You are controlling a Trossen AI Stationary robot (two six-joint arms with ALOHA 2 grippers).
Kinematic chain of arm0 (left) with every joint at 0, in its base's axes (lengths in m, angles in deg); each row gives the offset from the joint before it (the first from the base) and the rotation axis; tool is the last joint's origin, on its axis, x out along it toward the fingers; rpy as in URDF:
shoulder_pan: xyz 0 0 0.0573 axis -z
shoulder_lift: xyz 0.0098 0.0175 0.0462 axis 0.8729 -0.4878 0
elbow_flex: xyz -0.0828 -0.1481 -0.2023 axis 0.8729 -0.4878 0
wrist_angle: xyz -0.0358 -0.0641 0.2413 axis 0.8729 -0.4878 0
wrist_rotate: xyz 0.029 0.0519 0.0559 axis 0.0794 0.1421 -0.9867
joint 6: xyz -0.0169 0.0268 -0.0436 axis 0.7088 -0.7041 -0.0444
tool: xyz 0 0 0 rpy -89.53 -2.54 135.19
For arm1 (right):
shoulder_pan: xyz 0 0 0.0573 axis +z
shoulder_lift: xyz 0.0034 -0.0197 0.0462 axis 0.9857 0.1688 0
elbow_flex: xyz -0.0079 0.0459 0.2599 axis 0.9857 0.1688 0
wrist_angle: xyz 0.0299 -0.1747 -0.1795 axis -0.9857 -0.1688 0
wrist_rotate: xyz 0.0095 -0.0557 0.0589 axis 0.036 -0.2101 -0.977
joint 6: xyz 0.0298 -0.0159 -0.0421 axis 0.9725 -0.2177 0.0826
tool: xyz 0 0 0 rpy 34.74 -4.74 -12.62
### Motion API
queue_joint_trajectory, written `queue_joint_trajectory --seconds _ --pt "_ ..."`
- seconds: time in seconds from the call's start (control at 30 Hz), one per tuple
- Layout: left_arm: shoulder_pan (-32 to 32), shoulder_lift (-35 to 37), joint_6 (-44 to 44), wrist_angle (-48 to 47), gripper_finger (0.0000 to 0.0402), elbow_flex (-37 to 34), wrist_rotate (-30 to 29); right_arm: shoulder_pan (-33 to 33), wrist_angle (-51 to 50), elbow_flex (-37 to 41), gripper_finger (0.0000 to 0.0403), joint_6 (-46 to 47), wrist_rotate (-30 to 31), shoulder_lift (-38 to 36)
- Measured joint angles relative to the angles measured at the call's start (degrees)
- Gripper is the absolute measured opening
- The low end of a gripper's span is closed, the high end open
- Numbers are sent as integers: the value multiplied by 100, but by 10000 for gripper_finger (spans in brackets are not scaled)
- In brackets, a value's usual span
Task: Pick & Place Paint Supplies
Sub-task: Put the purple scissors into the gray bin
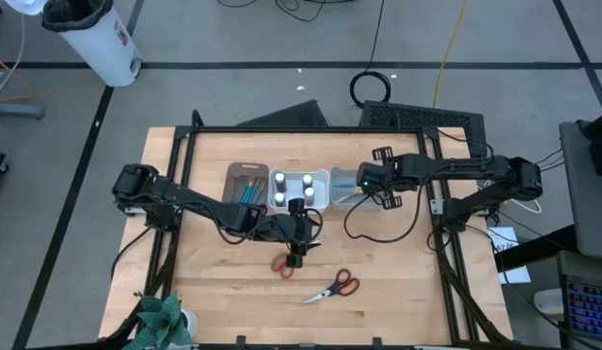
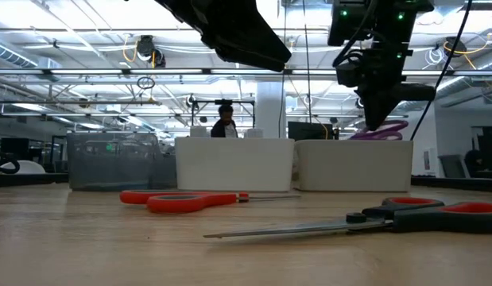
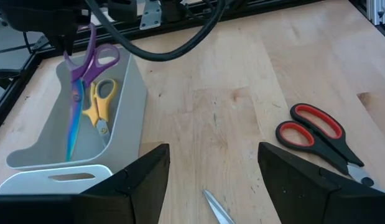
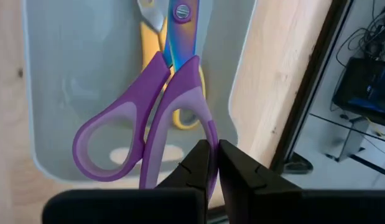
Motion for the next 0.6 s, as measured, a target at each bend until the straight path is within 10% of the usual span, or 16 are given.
queue_joint_trajectory --seconds 0.6 --pt "0 0 -85 -39 248 0 0 0 65 3 13 -168 -199 -2"
